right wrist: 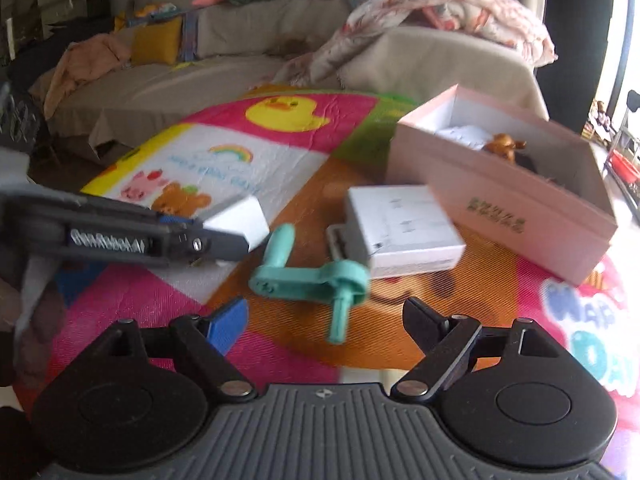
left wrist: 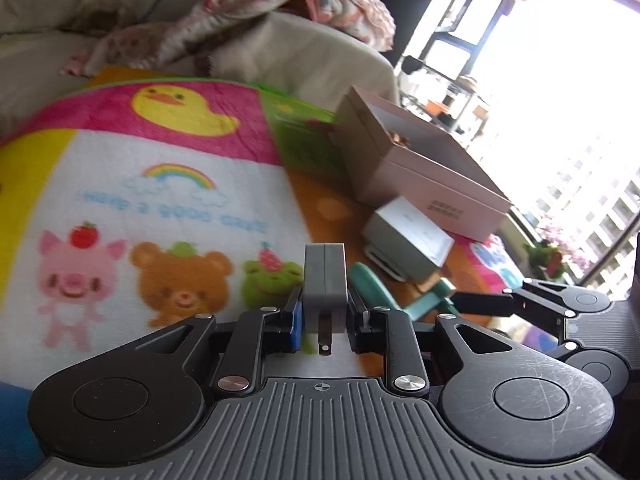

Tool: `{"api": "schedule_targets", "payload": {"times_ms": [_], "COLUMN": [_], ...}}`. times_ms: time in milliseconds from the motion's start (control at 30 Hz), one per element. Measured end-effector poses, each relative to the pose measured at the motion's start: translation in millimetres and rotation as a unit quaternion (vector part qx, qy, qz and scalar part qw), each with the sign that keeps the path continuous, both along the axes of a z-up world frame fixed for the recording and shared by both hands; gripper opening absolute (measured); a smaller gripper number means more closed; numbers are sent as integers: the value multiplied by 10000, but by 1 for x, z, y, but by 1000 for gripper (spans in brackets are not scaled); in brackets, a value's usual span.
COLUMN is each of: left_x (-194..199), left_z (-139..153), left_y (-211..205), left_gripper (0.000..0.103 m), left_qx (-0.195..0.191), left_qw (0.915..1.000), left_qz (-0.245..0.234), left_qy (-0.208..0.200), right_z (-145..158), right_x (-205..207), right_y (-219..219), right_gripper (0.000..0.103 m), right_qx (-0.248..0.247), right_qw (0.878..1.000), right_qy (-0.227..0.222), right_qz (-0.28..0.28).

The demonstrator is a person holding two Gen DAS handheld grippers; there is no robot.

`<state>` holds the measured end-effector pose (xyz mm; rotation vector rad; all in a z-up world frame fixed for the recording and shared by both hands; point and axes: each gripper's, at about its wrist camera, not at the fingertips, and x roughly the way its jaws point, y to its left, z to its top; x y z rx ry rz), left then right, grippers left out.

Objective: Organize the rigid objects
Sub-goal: 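Grasp the teal crank toy with the right gripper while the left holds the charger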

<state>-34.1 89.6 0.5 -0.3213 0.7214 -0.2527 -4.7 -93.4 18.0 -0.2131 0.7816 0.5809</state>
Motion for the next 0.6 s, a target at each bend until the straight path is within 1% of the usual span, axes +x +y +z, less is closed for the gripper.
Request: {"api": "schedule_targets", "payload": {"times_ms": [33,67,233,300,333,433,600], "left_x": [-2,-5,-10,-8,-6,2,10], "left_z": [1,1,3,3,3,3,3], "left_y": [0,0,-10,-12,-13,-19,-35], "left_gripper": [26,26,26,26,26,27,28], "left_qx": [103,182,514,548,553,672,1073], "left_qw": [9999,9998,9984,9983,9982,9975,9936], "left_qz": [35,42,-1,-16,-22,-65,-225], "left_qy": [-58,-100,-215,-217,-219,-225,-283], "right_z": [-2,-4,-5,-4,-3,1,7], "right_x": [1,1,9,9,9,5,2], "right_y": [4,7,17,17,16,9,-13], "right_gripper": [86,88,88,80,71,71,71], "right_qx": [18,48,77,29,14,-147,-199], "right_qw": [10000,9999,9997,9998,9999,9996,9991], "right_qy": [30,-37,-69,-130,-146,-230,-246], "right_qz": [-28,-89,-220,-123,-68,-52,-278]}}
